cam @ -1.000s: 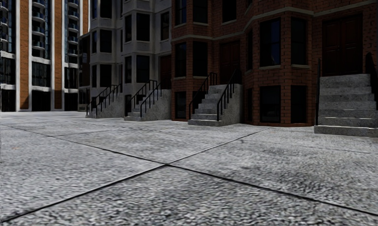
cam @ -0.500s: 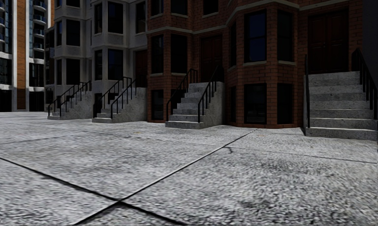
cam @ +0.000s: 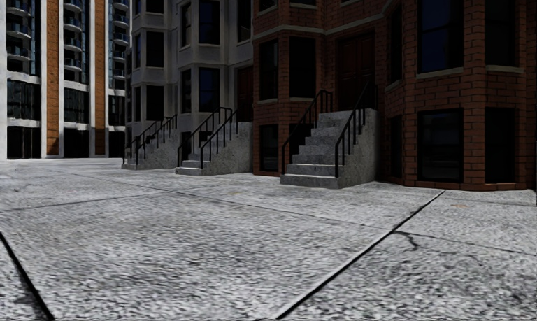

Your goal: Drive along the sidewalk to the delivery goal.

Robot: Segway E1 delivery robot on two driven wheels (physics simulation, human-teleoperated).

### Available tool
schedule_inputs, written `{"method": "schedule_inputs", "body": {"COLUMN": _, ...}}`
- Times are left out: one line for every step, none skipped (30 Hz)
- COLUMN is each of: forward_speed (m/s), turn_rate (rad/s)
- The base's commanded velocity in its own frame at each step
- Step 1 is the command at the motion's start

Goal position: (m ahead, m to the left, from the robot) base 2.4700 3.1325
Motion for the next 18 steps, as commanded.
{"method": "schedule_inputs", "body": {"forward_speed": 1.74, "turn_rate": 1.2}}
{"method": "schedule_inputs", "body": {"forward_speed": 1.73, "turn_rate": 1.2}}
{"method": "schedule_inputs", "body": {"forward_speed": 1.73, "turn_rate": 1.2}}
{"method": "schedule_inputs", "body": {"forward_speed": 1.73, "turn_rate": 1.2}}
{"method": "schedule_inputs", "body": {"forward_speed": 1.73, "turn_rate": 1.2}}
{"method": "schedule_inputs", "body": {"forward_speed": 1.73, "turn_rate": 1.2}}
{"method": "schedule_inputs", "body": {"forward_speed": 1.73, "turn_rate": 1.2}}
{"method": "schedule_inputs", "body": {"forward_speed": 1.73, "turn_rate": 1.2}}
{"method": "schedule_inputs", "body": {"forward_speed": 1.73, "turn_rate": 1.2}}
{"method": "schedule_inputs", "body": {"forward_speed": 1.73, "turn_rate": 1.2}}
{"method": "schedule_inputs", "body": {"forward_speed": 1.73, "turn_rate": 1.2}}
{"method": "schedule_inputs", "body": {"forward_speed": 1.73, "turn_rate": 1.15}}
{"method": "schedule_inputs", "body": {"forward_speed": 1.73, "turn_rate": 1.01}}
{"method": "schedule_inputs", "body": {"forward_speed": 1.73, "turn_rate": 0.97}}
{"method": "schedule_inputs", "body": {"forward_speed": 1.73, "turn_rate": 0.97}}
{"method": "schedule_inputs", "body": {"forward_speed": 1.73, "turn_rate": 0.96}}
{"method": "schedule_inputs", "body": {"forward_speed": 1.73, "turn_rate": 0.95}}
{"method": "schedule_inputs", "body": {"forward_speed": 1.73, "turn_rate": 0.95}}
